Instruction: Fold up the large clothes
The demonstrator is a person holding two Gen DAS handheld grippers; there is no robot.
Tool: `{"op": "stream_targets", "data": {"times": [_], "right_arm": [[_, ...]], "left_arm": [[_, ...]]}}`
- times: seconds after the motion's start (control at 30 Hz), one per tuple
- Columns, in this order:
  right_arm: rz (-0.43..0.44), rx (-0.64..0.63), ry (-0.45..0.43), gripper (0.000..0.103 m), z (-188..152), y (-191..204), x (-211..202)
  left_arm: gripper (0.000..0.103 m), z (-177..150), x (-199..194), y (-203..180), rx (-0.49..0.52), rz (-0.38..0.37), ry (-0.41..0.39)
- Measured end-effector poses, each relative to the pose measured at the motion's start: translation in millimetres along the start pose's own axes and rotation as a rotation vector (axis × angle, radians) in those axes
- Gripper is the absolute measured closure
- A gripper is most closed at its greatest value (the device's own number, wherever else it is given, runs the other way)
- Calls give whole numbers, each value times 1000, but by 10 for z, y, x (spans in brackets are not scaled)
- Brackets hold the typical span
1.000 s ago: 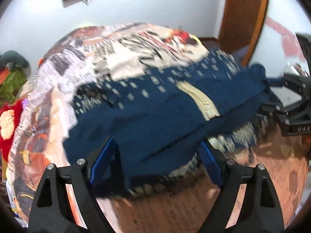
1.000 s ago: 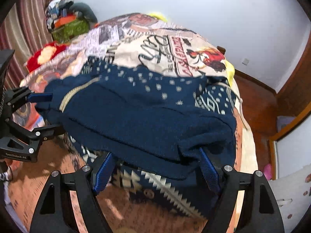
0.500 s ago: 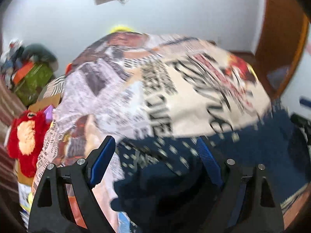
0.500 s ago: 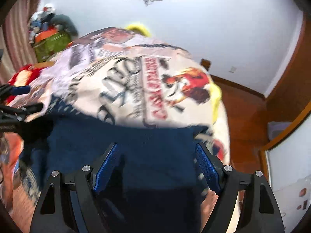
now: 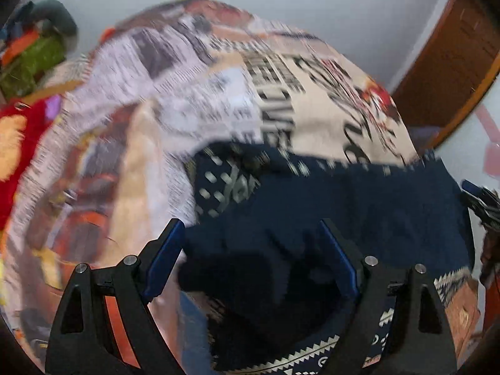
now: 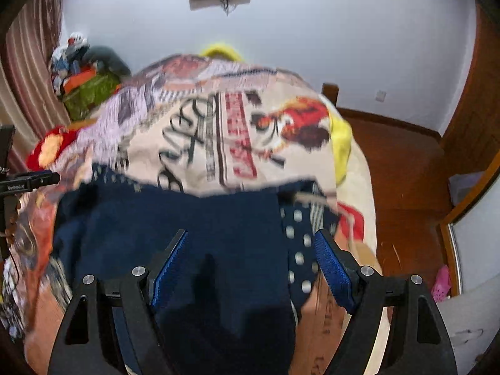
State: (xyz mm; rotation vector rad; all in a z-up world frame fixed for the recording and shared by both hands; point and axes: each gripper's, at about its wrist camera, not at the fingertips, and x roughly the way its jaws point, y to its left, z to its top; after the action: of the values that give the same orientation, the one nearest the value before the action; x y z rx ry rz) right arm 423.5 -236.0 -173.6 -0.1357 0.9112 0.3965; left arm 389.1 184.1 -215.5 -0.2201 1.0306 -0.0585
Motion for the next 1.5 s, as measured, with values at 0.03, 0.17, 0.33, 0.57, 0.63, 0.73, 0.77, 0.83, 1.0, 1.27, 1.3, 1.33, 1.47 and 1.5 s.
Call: {"op": "stream_targets", "data": {"times": [0.03, 0.17, 0.33, 0.57, 0.63, 0.73, 0.77, 0.83, 1.0, 1.27, 1.3, 1.33, 1.47, 1.5], "right_arm": [[6, 11, 8, 32, -30, -30, 35], [43, 93, 19, 53, -17, -168, 163], [134, 176, 25, 62, 165, -225, 342], [113, 114, 57, 69, 236, -40, 569], [102, 106, 44, 75, 220, -17, 551], [90, 95, 13, 88, 192, -10, 470], [85, 88, -1, 91, 189, 0, 435], [70, 67, -41, 95, 182, 29, 320], [33, 26, -142, 96, 207, 85, -4], [-18, 62, -165, 96, 395, -39, -18], [-20, 72, -145, 96, 401, -65, 59], [-24, 84, -113, 96, 399, -95, 178], [-44, 89, -23, 96, 316, -129, 504], [-42, 89, -16, 96, 302, -136, 526]], "left_arm": [[17, -23, 72, -18, -3, -16, 14], [23, -13, 303, -35, -45, -65, 57], [44, 48, 452, -78, -59, -83, 67], [90, 63, 477, -50, -43, -14, 62], [91, 55, 355, -61, -36, 4, 19], [92, 40, 120, -85, -22, 25, -52], [93, 39, 37, -98, -9, 38, -76], [93, 42, -143, -146, 28, 48, -130], [93, 91, -490, -315, 132, 91, -275], [93, 348, -122, -252, 72, 151, -243], [93, 358, 2, -207, 50, 151, -210], [93, 356, 145, -154, 24, 148, -171], [91, 266, 480, -89, 17, 171, -85], [90, 231, 513, -96, 34, 180, -70]]}}
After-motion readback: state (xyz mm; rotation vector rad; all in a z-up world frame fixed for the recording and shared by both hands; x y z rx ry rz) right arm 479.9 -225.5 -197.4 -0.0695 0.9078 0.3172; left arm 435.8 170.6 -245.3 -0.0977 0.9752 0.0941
